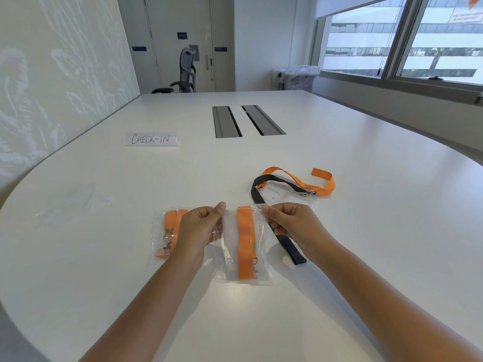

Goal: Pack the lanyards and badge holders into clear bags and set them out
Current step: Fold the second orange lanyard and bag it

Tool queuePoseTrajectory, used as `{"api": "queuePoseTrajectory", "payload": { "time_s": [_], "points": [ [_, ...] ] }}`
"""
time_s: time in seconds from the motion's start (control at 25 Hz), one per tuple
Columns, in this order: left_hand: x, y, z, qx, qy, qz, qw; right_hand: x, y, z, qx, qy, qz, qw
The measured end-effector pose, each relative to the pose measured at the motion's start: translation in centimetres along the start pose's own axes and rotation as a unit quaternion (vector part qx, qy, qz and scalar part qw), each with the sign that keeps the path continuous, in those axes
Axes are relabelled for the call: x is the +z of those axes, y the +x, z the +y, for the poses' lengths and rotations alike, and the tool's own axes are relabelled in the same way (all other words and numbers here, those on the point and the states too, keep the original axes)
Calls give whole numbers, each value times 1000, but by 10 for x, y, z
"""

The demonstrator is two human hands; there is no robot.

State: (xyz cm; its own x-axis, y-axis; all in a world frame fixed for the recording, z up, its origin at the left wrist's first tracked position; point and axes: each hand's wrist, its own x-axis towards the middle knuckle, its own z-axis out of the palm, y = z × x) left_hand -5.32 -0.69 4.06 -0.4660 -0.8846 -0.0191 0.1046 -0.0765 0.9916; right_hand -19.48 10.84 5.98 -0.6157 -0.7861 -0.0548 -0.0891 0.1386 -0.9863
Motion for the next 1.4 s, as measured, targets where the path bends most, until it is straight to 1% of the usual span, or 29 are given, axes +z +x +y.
{"api": "queuePoseTrajectory", "payload": {
  "time_s": [0.16, 0.24, 0.36, 0.44, 0.52, 0.6, 0.68, 0.72, 0.8, 0.88, 0.96, 1.16, 1.28, 1.36, 1.4],
  "points": [
    [3, -1, 0, 1, 5, -7, 1000, -1, 2, 0, -6, -21, 12, 1000],
    [4, -2, 0, -5, 4, -9, 1000, -2, 2, 1, 6, -14, 2, 1000],
    [5, -5, -1, -11, 29, -20, 999, -3, -2, 1, 29, 27, -82, 996],
    [9, -7, -2, -16, 42, -34, 998, -2, -3, 4, 28, 16, -110, 993],
    [11, -9, -2, -18, 47, -32, 998, 0, -2, 6, 0, -16, -88, 996],
    [11, -8, -2, -17, 47, -23, 998, 0, -1, 7, -61, -46, -65, 995],
    [11, -8, -1, -16, 49, -15, 999, -1, 0, 6, -97, -77, -73, 990],
    [11, -8, -1, -6, 59, -9, 998, -1, 0, 6, -98, -85, -84, 988],
    [12, -8, -3, 38, 103, 9, 994, 0, 0, 6, -90, -82, -107, 987],
    [13, -9, -4, 87, 141, 19, 986, -1, 0, 6, -82, -72, -111, 988],
    [13, -9, -6, 113, 158, 21, 981, -2, 1, 7, -83, -75, -108, 988],
    [11, -8, -7, 157, 189, 46, 968, 4, -2, 8, -107, -102, -129, 981],
    [13, -11, -7, 181, 179, 45, 966, 5, -3, 7, -122, -80, -129, 981],
    [14, -13, -5, 181, 186, 41, 965, 4, -4, 7, -121, -66, -134, 981],
    [14, -13, -4, 163, 179, 31, 970, 5, -4, 7, -117, -57, -133, 983]
  ]
}}
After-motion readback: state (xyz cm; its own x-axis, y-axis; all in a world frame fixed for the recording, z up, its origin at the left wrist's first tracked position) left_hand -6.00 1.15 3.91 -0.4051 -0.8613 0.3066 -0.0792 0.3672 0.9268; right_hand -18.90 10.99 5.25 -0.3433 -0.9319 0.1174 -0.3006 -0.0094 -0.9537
